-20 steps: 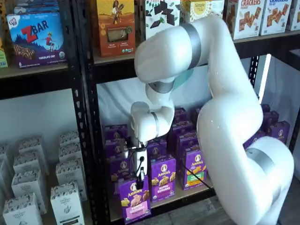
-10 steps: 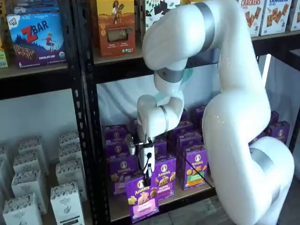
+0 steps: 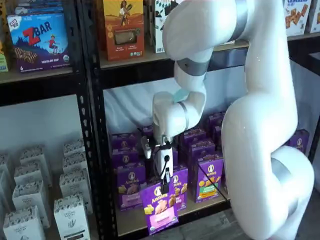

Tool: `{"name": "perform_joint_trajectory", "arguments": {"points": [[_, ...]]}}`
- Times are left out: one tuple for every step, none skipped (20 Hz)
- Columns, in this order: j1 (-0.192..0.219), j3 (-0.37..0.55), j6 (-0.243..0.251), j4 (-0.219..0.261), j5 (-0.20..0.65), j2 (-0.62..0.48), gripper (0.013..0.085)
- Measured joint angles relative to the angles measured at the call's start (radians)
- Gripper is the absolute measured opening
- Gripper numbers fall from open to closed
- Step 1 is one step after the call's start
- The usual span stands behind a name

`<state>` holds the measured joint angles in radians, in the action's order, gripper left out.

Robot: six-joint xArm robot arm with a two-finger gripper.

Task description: Pick up the purple box with a pink patch in the middle, on the bottom shelf, the first box from the left

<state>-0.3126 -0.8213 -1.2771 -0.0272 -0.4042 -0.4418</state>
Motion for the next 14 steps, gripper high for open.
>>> {"name": "perform_joint_trajectory", "arguments": {"points": [[0.005, 0.012, -0.003, 0.001, -0.011, 0.019, 0.037], [0.01, 0.025, -0.017, -0.008, -0.025, 0.042, 0.037], [0.016, 0.039, -0.031, -0.018, -0.037, 0.065, 0.037], [0.021, 0.049, -0.043, -0.025, -0.047, 0.084, 0.037], [0.026, 0.061, -0.053, -0.031, -0.056, 0.105, 0.037], [0.03, 0.068, -0.061, -0.036, -0.063, 0.12, 0.037], [0.034, 0.075, -0.067, -0.039, -0.069, 0.133, 0.037], [0.037, 0.081, -0.071, -0.04, -0.077, 0.146, 0.037], [0.041, 0.087, -0.075, -0.04, -0.085, 0.159, 0.037], [0.045, 0.092, -0.078, -0.039, -0.091, 0.172, 0.037], [0.048, 0.095, -0.08, -0.039, -0.099, 0.182, 0.037], [0.052, 0.099, -0.083, -0.037, -0.108, 0.193, 0.037], [0.056, 0.1, -0.087, -0.038, -0.118, 0.201, 0.037], [0.059, 0.102, -0.091, -0.04, -0.126, 0.208, 0.037]]}}
